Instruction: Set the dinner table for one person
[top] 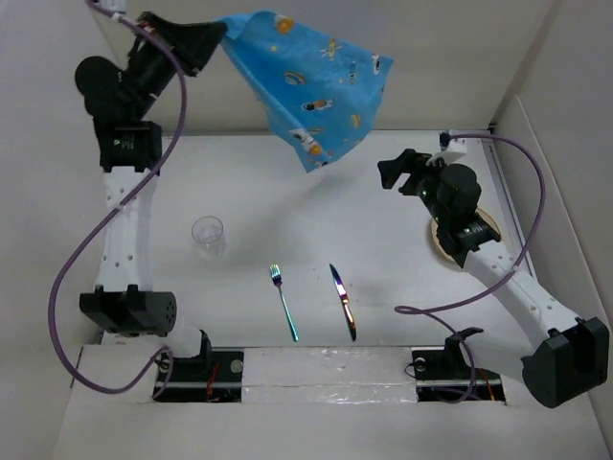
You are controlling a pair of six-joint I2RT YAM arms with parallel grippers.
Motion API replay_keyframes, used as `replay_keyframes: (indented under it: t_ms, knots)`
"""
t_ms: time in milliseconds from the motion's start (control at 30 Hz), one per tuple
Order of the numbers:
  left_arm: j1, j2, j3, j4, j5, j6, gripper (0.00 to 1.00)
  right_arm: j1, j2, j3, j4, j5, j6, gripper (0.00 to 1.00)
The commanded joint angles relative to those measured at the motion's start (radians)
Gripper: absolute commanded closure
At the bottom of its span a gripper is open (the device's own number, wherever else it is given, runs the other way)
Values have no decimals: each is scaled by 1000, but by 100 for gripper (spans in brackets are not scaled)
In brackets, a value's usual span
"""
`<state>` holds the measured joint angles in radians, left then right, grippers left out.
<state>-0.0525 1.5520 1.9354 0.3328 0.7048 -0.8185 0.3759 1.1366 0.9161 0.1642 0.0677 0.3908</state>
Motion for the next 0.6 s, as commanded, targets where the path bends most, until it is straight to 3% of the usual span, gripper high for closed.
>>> replay_keyframes:
  t_ms: [0,167,267,300,333,467,567]
  knots:
    - [69,-32,-111,213,62,-100,100,-45,32,30,1,-20,2,10]
    - [69,109,-211,288,81,-154,100,-66,224,104,4,-35,26,7]
    - [48,187,-231,322,59,-174,100,-66,417,144,114,-179,37,6]
    - [37,289,-199,293,47,-159,100,-57,518,173,168,-243,61,6]
    - [37,290,-167,293,47,-144,100,-57,566,173,169,-264,75,6]
    - [62,494,-20,155,12,-105,100,-23,750,295,158,-273,98,6]
    - [85,531,2,166,21,-97,100,3,834,348,118,-269,79,7]
